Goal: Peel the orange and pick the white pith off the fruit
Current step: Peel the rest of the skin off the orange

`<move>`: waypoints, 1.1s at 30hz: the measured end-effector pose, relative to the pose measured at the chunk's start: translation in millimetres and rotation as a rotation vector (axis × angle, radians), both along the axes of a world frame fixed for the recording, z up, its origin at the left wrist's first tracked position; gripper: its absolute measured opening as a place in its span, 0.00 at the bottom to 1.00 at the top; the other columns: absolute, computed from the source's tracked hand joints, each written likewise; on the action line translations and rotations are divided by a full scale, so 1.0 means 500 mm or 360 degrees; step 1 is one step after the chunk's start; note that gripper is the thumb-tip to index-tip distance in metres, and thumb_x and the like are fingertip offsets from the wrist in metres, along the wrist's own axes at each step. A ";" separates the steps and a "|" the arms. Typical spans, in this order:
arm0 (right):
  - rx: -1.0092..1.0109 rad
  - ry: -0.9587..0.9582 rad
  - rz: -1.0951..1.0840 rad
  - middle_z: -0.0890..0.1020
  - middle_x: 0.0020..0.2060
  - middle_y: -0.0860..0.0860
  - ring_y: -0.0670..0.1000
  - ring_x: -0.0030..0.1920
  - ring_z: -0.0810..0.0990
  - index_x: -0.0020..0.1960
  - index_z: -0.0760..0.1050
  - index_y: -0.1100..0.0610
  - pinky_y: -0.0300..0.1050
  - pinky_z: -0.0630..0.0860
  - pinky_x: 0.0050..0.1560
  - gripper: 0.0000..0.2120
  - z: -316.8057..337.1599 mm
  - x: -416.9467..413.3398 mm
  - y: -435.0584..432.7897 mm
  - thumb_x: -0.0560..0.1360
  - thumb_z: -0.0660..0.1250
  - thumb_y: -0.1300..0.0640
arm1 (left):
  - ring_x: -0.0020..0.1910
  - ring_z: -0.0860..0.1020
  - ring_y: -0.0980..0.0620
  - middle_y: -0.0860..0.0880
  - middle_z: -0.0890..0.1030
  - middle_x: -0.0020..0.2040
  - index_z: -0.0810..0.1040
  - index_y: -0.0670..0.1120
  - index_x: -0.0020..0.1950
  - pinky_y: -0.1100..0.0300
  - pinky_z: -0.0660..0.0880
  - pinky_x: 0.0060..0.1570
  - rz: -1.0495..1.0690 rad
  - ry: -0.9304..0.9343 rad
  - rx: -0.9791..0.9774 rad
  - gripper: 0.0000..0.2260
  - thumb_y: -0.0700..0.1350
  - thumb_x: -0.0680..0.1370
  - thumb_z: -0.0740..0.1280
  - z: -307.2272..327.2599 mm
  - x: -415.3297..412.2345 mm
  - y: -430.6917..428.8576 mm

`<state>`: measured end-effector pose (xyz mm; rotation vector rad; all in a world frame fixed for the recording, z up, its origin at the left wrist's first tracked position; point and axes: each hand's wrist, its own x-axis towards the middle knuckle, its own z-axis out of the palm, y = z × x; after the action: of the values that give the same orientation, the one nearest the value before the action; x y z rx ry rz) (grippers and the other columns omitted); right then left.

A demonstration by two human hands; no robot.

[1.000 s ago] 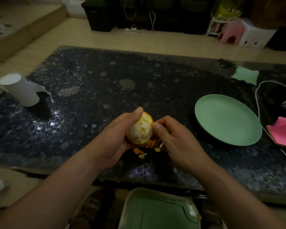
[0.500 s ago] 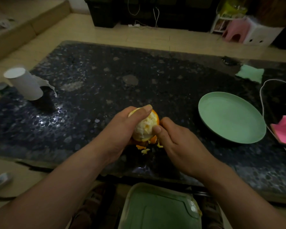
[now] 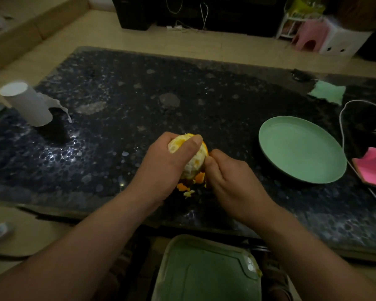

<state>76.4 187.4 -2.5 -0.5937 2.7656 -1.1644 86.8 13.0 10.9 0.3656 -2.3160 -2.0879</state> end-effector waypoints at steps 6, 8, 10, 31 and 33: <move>-0.0091 -0.0050 0.0165 0.79 0.36 0.48 0.50 0.37 0.80 0.48 0.71 0.48 0.61 0.77 0.42 0.23 0.017 0.005 0.014 0.83 0.48 0.31 | 0.49 0.84 0.44 0.42 0.85 0.50 0.82 0.44 0.55 0.45 0.80 0.52 -0.0221 -0.0134 0.0399 0.26 0.67 0.73 0.73 0.013 0.001 -0.016; -0.0058 0.0018 0.0170 0.79 0.36 0.47 0.49 0.37 0.80 0.48 0.71 0.48 0.60 0.77 0.41 0.25 0.019 0.006 0.013 0.83 0.47 0.30 | 0.48 0.84 0.45 0.43 0.85 0.49 0.83 0.46 0.53 0.47 0.80 0.49 -0.0266 -0.0131 0.0386 0.28 0.70 0.71 0.73 0.020 0.002 -0.019; -0.0011 0.0082 0.0177 0.78 0.35 0.46 0.47 0.36 0.79 0.48 0.70 0.47 0.57 0.76 0.39 0.25 0.020 0.006 0.014 0.82 0.46 0.29 | 0.46 0.85 0.47 0.45 0.86 0.48 0.84 0.48 0.52 0.49 0.81 0.46 -0.0281 -0.0124 0.0347 0.27 0.71 0.71 0.75 0.024 0.001 -0.021; -0.0460 -0.0270 -0.0051 0.81 0.34 0.53 0.50 0.34 0.78 0.41 0.74 0.52 0.52 0.75 0.38 0.17 -0.005 0.009 -0.015 0.88 0.56 0.55 | 0.43 0.85 0.49 0.50 0.86 0.43 0.84 0.48 0.51 0.43 0.84 0.47 -0.0005 -0.0027 0.0095 0.19 0.62 0.74 0.75 0.009 0.001 -0.010; -0.0521 -0.0284 -0.0039 0.81 0.36 0.55 0.53 0.36 0.79 0.43 0.74 0.56 0.56 0.77 0.40 0.18 -0.002 0.008 -0.008 0.88 0.55 0.55 | 0.45 0.86 0.48 0.49 0.86 0.44 0.84 0.48 0.51 0.42 0.83 0.49 -0.0011 -0.0088 0.0171 0.21 0.65 0.72 0.75 0.008 -0.003 -0.012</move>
<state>80.6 183.4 -3.4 -0.4555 2.4595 -1.6056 85.5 6.8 15.0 0.4226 -2.2420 -2.2398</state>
